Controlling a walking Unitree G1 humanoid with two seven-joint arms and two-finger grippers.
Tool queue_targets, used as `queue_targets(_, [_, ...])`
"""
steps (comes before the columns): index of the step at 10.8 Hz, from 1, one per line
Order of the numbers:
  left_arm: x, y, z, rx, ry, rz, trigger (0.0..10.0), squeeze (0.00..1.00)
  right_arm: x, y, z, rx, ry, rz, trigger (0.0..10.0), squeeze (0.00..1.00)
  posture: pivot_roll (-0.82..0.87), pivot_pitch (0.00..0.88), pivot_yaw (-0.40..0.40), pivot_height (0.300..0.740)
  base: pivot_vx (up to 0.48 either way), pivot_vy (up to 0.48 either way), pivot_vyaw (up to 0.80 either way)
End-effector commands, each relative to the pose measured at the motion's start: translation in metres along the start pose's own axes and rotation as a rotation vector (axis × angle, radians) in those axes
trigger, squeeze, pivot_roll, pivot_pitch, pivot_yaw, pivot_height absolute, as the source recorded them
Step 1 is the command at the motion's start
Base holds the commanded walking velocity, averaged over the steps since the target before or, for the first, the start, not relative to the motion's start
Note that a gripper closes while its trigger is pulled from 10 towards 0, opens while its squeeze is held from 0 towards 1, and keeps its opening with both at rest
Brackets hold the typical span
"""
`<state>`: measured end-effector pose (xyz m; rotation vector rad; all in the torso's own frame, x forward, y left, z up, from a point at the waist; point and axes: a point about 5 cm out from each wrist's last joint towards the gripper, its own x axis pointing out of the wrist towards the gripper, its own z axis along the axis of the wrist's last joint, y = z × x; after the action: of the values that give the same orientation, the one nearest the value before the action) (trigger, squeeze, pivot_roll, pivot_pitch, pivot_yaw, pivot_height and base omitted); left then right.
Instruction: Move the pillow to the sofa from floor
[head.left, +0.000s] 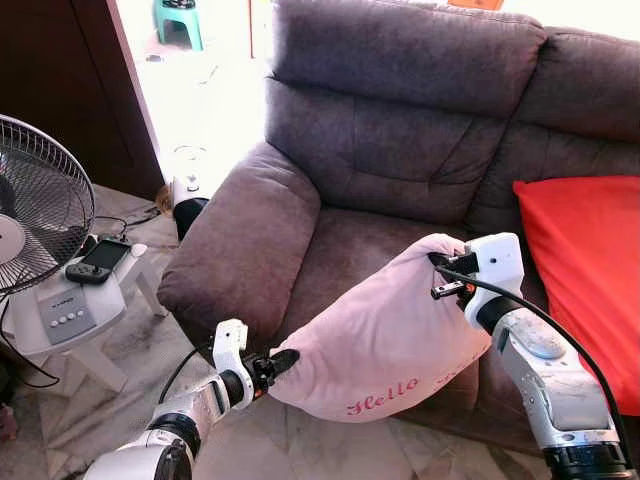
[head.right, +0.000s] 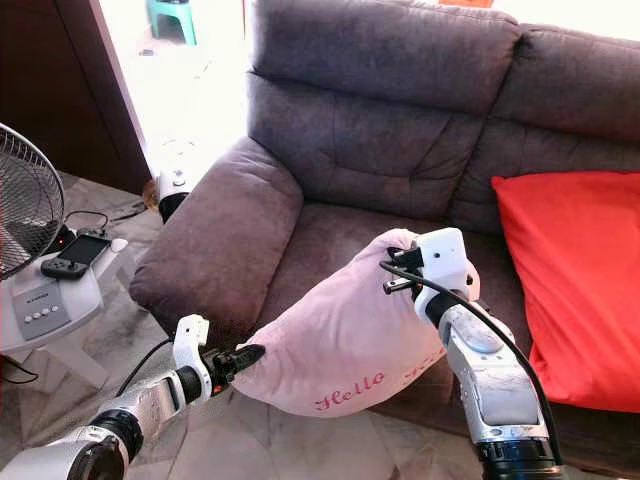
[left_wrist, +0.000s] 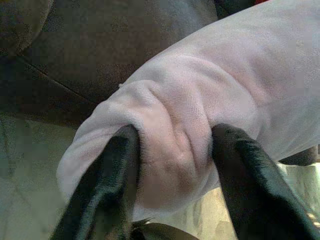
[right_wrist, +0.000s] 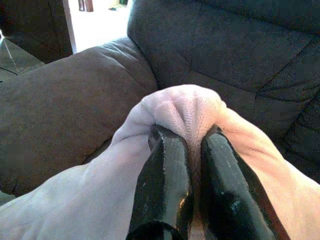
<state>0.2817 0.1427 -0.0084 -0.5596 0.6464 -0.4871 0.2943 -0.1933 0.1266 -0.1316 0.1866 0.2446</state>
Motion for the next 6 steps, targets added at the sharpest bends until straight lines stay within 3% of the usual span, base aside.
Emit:
queue_targets(1, [0.0,-0.0013,-0.0066,-0.02,0.017,-0.02,0.0,0.0,-0.0013,-0.0032,0.0179,-0.014,-0.071,-0.01,10.0,0.0,-0.1,0.032,-0.093,0.74,0.0,0.0,0.0])
queue_targets(6, [-0.0036,0.0024,-0.0058,-0.017,0.008,-0.017,0.0,0.0,0.002,0.0005,0.018,-0.003,-0.081,-0.003,10.0,0.0,-0.09,0.026,-0.087,0.74,0.0,0.0,0.0])
